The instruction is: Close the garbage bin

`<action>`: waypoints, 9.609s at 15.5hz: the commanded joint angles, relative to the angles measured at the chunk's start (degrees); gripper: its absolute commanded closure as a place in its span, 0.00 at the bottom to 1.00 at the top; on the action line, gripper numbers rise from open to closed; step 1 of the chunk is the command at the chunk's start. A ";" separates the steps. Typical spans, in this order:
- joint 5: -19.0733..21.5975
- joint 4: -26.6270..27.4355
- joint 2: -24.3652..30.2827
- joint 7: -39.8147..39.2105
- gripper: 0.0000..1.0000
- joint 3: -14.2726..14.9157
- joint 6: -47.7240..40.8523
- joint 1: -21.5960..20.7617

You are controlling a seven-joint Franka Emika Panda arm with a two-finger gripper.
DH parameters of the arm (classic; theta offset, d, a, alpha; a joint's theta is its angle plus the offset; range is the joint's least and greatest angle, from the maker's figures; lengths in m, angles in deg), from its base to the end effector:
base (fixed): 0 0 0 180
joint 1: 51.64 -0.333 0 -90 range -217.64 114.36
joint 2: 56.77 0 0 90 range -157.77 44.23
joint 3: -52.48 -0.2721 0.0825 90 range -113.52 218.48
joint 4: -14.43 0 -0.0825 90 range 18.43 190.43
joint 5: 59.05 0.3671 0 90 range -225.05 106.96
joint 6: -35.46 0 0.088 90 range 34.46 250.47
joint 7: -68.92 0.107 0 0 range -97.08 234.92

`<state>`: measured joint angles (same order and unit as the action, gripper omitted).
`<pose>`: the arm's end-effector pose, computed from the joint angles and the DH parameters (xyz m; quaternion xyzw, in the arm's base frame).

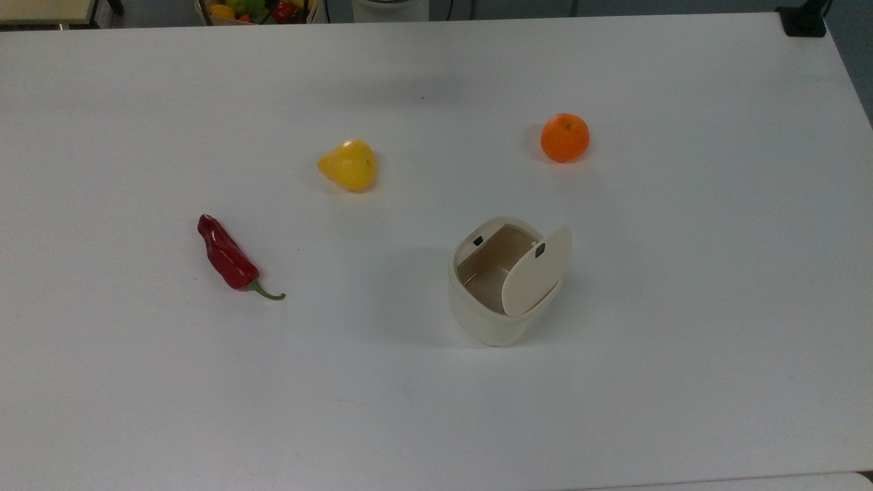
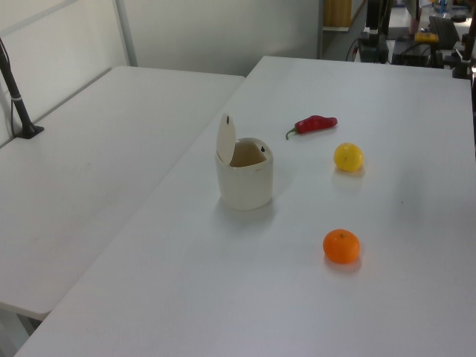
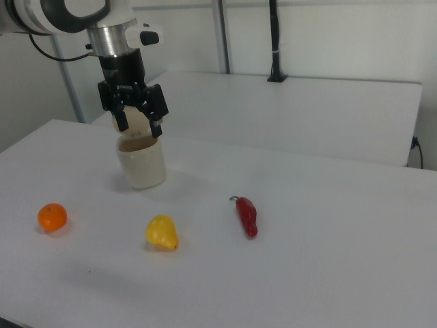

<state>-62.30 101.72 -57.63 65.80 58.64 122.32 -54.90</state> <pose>0.5354 -0.0330 0.5894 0.9995 0.0007 -0.0127 0.0285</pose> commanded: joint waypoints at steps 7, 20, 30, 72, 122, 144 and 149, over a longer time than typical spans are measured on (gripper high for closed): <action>-0.44 0.42 0.78 -0.57 0.00 -0.09 -0.37 1.06; 0.00 0.42 -0.01 -1.19 1.00 -0.09 1.47 1.15; 0.09 0.24 -0.45 -1.10 1.00 -0.09 1.56 1.06; 5.28 -1.43 -24.71 -3.38 1.00 -0.88 62.92 -18.80; 0.71 1.55 -3.10 6.28 1.00 0.26 6.06 -3.96; -0.87 1.91 -1.24 5.67 0.00 0.17 5.60 -1.92; -0.87 1.82 -1.33 5.67 0.00 0.17 5.52 -1.84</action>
<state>-62.32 102.54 -59.98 70.52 58.90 127.98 -56.41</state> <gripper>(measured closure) 0.000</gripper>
